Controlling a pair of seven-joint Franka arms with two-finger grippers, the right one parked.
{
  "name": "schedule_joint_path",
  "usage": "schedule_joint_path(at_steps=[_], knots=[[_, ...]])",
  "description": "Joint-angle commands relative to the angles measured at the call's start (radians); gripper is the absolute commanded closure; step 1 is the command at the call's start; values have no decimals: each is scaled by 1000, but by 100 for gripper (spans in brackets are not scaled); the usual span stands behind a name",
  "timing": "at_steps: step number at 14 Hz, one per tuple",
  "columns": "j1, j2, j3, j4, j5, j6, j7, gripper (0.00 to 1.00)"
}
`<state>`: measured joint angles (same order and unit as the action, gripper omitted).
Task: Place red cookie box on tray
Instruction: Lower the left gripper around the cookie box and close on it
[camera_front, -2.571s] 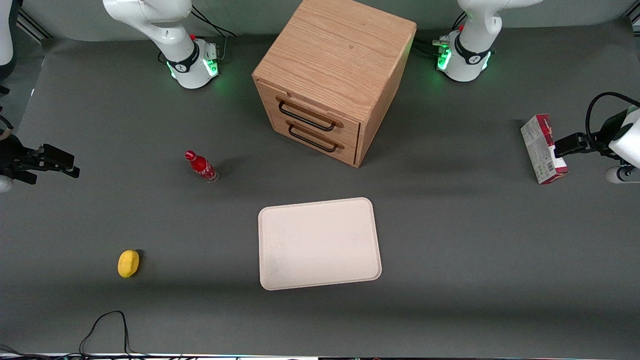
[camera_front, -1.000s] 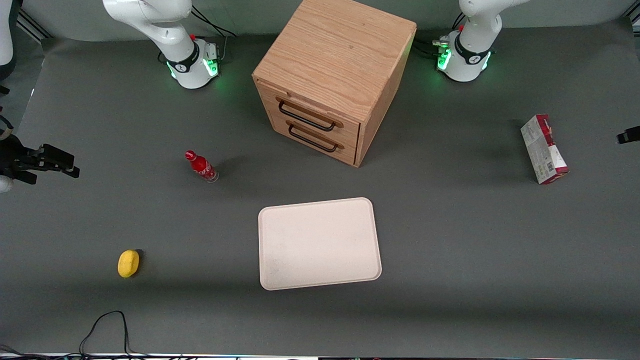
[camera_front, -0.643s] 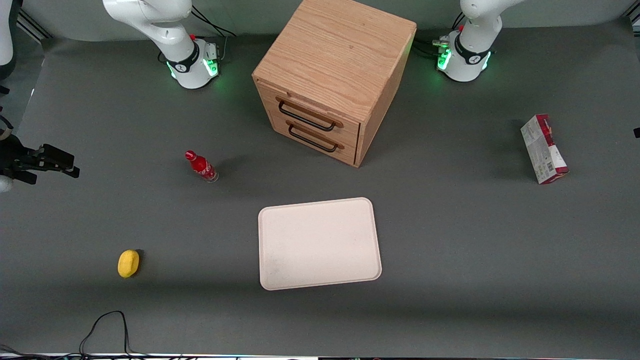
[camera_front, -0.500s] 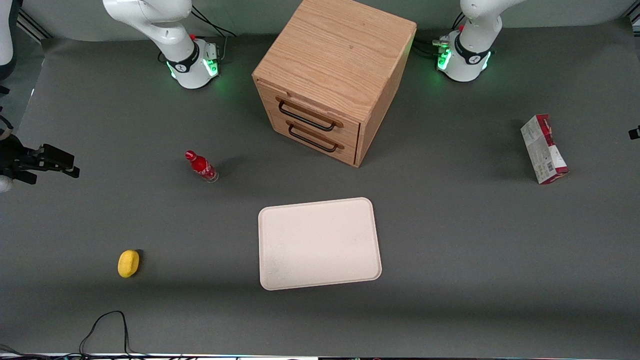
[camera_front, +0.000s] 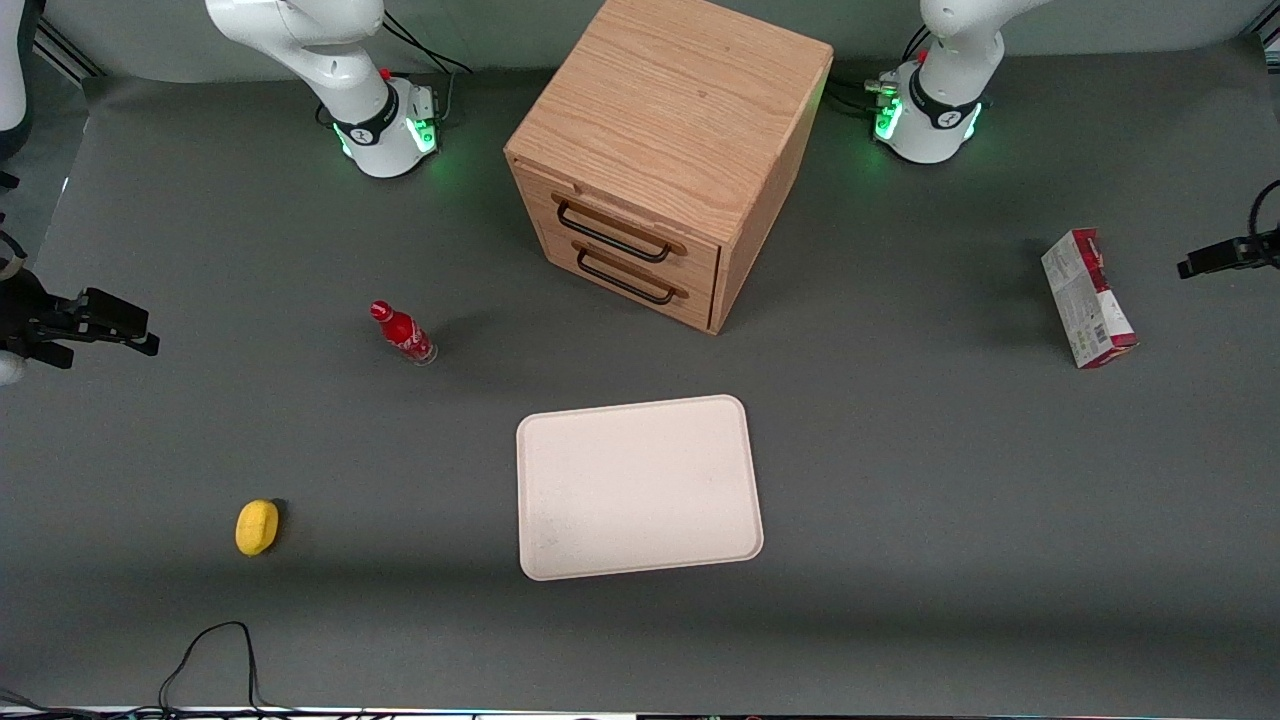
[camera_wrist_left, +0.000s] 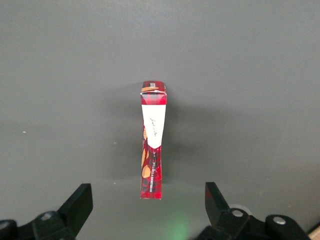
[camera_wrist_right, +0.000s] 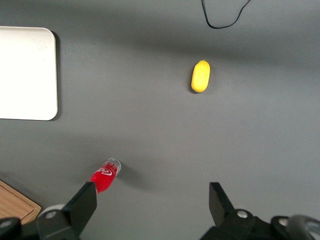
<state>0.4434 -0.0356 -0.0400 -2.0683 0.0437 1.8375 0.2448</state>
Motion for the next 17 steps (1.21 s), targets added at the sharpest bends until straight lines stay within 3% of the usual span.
schedule_joint_path(at_steps=[1,11,17], knots=[[9,-41,-3,-143,2,129,17,0],[20,19,-3,-384,-1,469,19,1],[51,100,-1,-443,-1,618,90,1]])
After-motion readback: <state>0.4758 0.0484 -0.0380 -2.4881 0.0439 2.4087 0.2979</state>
